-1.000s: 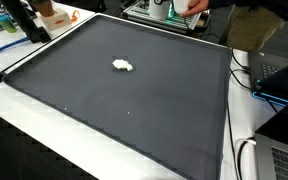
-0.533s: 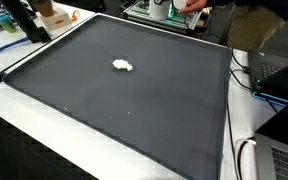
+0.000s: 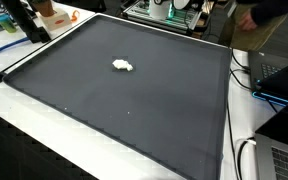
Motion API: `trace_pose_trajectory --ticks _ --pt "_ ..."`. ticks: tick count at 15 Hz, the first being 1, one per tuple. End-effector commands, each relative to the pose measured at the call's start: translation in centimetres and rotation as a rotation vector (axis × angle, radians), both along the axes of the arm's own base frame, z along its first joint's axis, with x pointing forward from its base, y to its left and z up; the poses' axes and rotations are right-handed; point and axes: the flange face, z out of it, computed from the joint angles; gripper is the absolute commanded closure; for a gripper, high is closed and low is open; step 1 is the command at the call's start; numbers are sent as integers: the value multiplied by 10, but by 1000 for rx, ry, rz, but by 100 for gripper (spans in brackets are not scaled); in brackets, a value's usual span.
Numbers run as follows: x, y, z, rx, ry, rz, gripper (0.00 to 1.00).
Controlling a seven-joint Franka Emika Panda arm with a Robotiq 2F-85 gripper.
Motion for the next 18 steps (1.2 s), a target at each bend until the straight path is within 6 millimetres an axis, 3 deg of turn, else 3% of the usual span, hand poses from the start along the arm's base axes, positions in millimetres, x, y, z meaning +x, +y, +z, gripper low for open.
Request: trace_pose_trajectory --ticks 1,13,16,18 --pt "0 1 0 -1 0 0 96" --pt "-2 0 -1 1 -35 3 99" --pt "11 -21 1 -67 -177 8 99" --pt "20 -46 2 -144 -191 42 99"
